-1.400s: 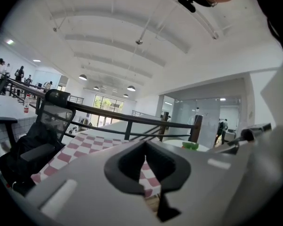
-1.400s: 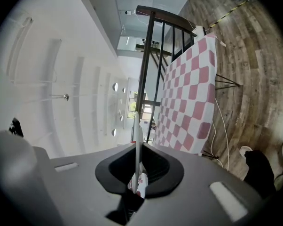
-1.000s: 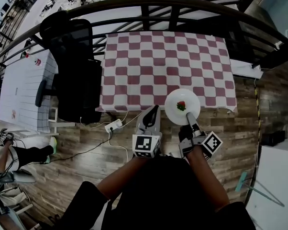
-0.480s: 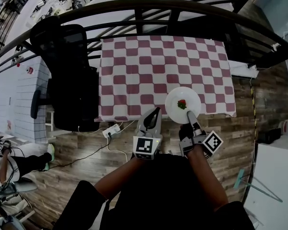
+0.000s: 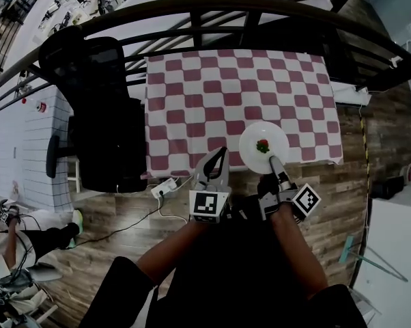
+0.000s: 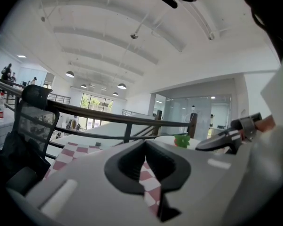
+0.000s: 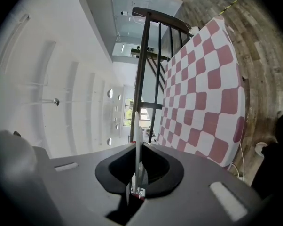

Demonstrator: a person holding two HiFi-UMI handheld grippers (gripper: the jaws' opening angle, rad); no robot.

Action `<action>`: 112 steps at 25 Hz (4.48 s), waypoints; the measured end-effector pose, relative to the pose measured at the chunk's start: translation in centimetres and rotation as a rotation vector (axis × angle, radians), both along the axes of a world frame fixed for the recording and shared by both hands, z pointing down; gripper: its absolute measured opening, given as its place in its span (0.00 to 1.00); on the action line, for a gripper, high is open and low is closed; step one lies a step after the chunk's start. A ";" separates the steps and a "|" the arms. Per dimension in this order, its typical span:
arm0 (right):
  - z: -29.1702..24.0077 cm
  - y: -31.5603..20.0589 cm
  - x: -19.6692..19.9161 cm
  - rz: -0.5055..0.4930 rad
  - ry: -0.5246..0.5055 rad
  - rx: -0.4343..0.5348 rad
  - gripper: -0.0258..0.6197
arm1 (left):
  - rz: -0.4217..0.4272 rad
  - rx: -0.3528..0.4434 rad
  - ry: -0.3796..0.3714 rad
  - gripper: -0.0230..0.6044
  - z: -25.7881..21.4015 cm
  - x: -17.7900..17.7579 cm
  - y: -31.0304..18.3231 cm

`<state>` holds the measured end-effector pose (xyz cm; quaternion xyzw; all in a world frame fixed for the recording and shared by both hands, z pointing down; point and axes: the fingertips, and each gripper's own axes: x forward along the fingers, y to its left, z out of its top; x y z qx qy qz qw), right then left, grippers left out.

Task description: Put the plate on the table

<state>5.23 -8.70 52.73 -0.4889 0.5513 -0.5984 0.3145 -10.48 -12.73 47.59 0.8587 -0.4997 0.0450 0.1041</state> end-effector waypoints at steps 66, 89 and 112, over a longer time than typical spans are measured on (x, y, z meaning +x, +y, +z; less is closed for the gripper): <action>25.0 -24.0 0.2 -0.556 0.135 -0.138 0.07 | -0.243 -0.158 -0.159 0.05 8.0 3.0 -20.1; 24.4 -22.0 4.4 -0.548 0.626 -0.142 0.36 | -0.209 -0.132 -0.143 0.05 7.0 1.5 -16.2; -1.3 -11.7 -5.5 -0.495 0.828 0.419 0.04 | -0.134 -0.030 -0.038 0.05 1.3 -2.2 -6.2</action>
